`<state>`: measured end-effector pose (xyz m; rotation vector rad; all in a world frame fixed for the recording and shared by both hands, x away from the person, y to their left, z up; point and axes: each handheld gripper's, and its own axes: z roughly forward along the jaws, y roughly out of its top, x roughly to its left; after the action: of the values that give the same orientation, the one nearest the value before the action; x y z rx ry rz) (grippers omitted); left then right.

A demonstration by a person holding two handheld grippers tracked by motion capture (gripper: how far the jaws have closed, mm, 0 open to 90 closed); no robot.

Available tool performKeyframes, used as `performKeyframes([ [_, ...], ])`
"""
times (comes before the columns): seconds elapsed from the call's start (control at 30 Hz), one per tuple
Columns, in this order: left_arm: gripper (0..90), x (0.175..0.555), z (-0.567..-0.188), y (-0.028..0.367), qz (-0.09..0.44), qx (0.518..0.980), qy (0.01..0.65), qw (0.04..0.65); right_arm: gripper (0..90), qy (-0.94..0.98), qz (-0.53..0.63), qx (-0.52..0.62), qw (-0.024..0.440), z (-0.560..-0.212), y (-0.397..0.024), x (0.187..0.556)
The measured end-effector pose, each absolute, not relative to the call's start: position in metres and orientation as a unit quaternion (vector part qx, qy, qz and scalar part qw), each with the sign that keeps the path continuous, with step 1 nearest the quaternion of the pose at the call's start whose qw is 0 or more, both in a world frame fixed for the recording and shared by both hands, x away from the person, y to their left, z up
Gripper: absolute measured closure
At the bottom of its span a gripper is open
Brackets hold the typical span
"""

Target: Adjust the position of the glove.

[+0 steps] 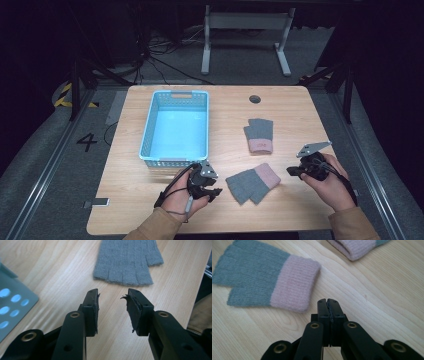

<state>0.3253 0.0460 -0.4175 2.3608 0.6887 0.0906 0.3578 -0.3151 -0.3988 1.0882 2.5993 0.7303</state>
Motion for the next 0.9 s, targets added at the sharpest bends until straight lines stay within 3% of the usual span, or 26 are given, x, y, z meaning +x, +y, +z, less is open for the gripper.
performKeyframes([
  [0.17, 68.4, 0.327, -0.417, 0.038, 0.016, 0.909, 0.255, 0.329, 90.0, 0.882, 0.246, 0.385, 0.115, -0.406, -0.326, 0.361],
  [0.33, 83.3, 0.325, -0.414, 0.029, 0.035, 0.909, 0.244, 0.336, 90.0, 0.876, 0.255, 0.391, 0.122, -0.407, -0.332, 0.359],
  [0.5, 89.7, 0.324, -0.415, 0.018, 0.030, 0.914, 0.230, 0.332, 90.0, 0.874, 0.257, 0.393, 0.126, -0.410, -0.332, 0.357],
  [0.9, 89.6, 0.324, -0.430, -0.005, -0.005, 0.912, 0.219, 0.348, 90.0, 0.870, 0.288, 0.382, 0.117, -0.419, -0.319, 0.360],
])
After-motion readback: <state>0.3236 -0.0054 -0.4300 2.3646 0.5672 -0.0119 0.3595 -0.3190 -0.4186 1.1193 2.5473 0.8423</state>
